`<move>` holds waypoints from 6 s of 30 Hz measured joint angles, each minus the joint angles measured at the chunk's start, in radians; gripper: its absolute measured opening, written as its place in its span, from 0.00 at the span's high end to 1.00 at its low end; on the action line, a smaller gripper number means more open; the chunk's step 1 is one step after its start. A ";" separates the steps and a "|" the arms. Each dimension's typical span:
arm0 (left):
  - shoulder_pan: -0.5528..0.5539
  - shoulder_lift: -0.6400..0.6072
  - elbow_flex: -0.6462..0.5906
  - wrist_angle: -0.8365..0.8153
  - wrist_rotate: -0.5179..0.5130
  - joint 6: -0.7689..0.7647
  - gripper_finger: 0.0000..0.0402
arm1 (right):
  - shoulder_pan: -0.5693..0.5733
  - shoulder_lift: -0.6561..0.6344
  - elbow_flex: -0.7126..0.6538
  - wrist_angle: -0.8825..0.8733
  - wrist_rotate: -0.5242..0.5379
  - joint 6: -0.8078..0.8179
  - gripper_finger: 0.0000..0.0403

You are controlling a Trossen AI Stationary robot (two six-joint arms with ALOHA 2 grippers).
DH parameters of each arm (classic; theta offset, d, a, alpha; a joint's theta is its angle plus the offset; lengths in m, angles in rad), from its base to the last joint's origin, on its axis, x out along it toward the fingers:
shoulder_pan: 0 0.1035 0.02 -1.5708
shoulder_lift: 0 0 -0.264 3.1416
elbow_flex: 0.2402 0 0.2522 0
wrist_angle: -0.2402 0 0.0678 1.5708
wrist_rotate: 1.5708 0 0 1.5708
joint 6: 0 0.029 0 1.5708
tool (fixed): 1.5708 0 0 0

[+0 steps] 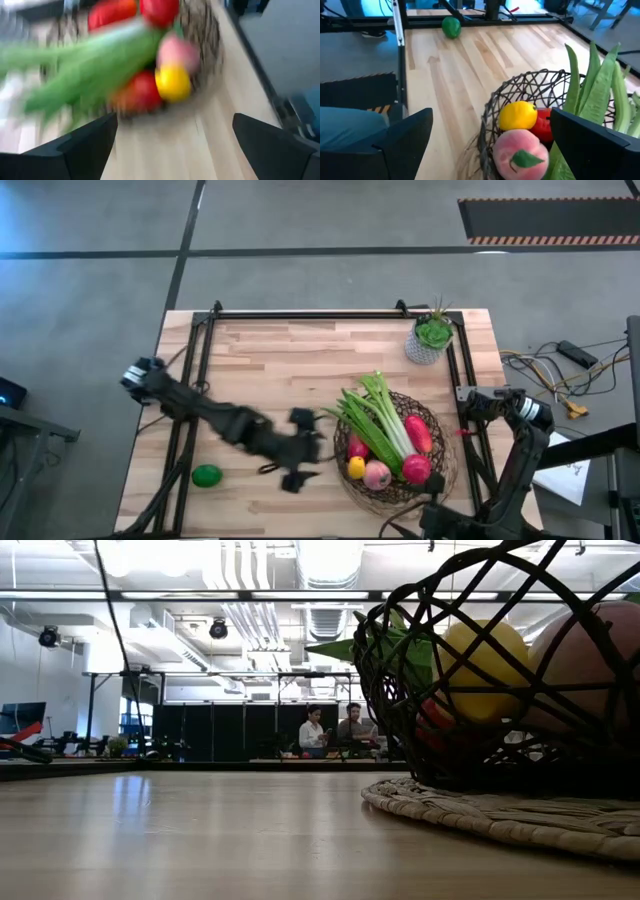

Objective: Build produce basket
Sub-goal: Put the lime into the wire basket, then return to Home Position

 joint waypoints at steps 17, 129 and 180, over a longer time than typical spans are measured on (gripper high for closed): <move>-0.550 -0.241 -0.447 -0.443 0.050 -1.185 0.05 | -0.003 0.068 -0.032 0.048 0.021 -0.024 0.05; -0.218 -1.230 -1.030 0.347 -0.486 -0.029 0.50 | -0.581 -1.148 -0.896 0.653 -0.579 -0.848 0.97; 0.517 -1.635 -1.564 0.811 0.270 0.056 1.00 | -0.897 -1.801 -1.634 1.135 -1.001 -1.076 0.98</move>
